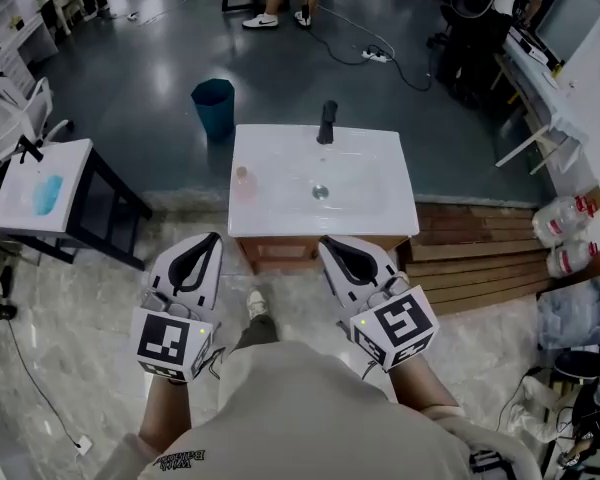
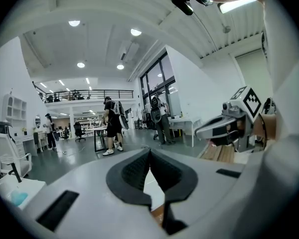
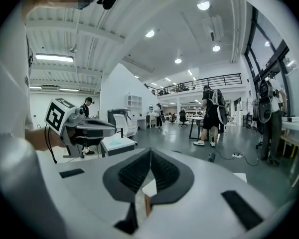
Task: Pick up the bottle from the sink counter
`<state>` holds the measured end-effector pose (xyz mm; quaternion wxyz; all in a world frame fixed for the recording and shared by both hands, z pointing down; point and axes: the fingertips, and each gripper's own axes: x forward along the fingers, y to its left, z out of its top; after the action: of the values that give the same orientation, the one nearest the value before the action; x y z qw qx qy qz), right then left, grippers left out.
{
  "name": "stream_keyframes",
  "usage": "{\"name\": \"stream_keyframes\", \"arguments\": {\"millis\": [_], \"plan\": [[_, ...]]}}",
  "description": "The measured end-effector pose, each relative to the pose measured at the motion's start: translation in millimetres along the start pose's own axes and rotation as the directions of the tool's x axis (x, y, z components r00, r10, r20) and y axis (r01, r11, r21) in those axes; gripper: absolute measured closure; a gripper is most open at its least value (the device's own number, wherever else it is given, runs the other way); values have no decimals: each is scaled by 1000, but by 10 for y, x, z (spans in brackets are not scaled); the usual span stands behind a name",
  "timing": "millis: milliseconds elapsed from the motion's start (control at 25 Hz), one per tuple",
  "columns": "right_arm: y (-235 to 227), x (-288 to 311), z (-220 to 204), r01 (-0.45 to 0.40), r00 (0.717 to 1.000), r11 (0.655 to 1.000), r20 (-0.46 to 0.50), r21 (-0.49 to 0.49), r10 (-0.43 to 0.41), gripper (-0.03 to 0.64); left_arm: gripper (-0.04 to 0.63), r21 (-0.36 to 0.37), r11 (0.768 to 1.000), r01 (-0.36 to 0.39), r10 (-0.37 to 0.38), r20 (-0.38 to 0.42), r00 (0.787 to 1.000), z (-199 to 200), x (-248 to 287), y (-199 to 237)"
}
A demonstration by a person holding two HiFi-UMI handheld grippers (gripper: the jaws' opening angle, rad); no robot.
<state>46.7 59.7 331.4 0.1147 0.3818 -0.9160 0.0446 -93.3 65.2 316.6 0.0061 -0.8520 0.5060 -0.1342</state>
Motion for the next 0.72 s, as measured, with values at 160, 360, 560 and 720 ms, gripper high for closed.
{"name": "stream_keyframes", "arguments": {"millis": [160,360,560,720], "plan": [[-102,489,72,11,999,1000,-37,4,-11,620,589,-12,999,30,-30,-12,999,-54,271,409],[-219,1042,236,23,998,1000,-56,2,-23,620,589,-5,998,65,-65,-32,997,-122,589,850],[-454,1449,403,69,996,998,-52,6,-68,620,589,-15,996,89,-89,-27,996,-118,910,1233],[-610,1749,481,92,995,996,-42,18,-91,620,589,-19,995,103,-103,-37,994,-175,1084,1495]]}}
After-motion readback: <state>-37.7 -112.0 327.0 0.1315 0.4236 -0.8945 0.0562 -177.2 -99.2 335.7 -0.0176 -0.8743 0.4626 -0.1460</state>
